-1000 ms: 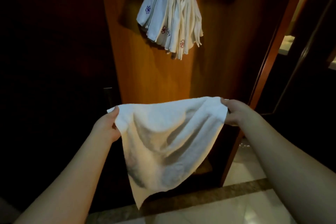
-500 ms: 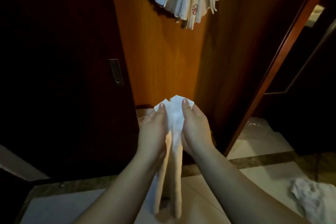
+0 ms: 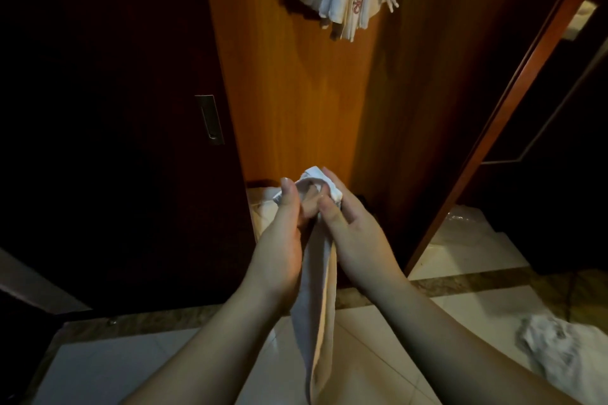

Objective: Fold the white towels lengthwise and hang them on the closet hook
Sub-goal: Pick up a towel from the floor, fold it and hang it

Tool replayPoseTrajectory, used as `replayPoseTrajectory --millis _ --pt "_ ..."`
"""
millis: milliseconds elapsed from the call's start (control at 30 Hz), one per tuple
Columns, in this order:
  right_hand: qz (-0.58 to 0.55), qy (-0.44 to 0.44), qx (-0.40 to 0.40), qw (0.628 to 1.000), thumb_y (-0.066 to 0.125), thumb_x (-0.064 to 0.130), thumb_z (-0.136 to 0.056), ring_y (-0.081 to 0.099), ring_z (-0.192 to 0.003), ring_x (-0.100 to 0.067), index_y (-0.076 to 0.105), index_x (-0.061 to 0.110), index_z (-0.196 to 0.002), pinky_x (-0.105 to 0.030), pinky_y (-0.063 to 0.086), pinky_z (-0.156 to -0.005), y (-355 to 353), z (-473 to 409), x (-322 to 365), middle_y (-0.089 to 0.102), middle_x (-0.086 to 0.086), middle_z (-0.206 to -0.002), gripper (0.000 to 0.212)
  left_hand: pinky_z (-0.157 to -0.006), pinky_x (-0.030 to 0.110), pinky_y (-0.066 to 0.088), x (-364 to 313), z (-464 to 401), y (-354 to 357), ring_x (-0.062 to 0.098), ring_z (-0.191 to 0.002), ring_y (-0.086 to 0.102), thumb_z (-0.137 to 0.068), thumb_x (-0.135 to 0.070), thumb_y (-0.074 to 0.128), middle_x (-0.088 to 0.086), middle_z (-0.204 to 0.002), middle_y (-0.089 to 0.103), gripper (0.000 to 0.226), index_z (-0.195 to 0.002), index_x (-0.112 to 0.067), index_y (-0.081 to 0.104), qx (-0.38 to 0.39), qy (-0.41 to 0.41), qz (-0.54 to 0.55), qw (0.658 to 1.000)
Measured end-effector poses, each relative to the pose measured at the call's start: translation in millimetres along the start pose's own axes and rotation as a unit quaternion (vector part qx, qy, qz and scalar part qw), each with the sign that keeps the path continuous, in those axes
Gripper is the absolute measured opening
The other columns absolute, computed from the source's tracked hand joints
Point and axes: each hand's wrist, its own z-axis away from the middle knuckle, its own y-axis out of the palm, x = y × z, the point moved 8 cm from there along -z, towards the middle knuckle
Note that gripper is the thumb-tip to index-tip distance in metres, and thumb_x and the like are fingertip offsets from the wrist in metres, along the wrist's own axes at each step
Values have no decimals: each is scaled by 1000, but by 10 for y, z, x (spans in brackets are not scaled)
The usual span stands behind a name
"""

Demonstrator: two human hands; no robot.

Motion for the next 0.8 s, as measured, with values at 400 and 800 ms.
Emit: replayPoseTrajectory --millis 400,800 --pt "-4 -21 -39 999 43 41 -104 65 -96 10 65 44 -107 -5 48 -72 -462 -296 236 69 34 -101 22 -104 22 43 -268 -184 -485 2 -124 51 -95 -28 64 -20 -124 59 23 -118 -27 66 -104 189 -323 921" --pt "132 -20 -26 991 36 70 -93 64 -87 9 63 60 -98 -25 44 -74 -1113 -430 223 67 30 -96 29 -90 37 24 -661 -487 -748 23 -99 52 -86 -26 62 -14 -90 62 17 -96 -19 74 62 248 -685 682"
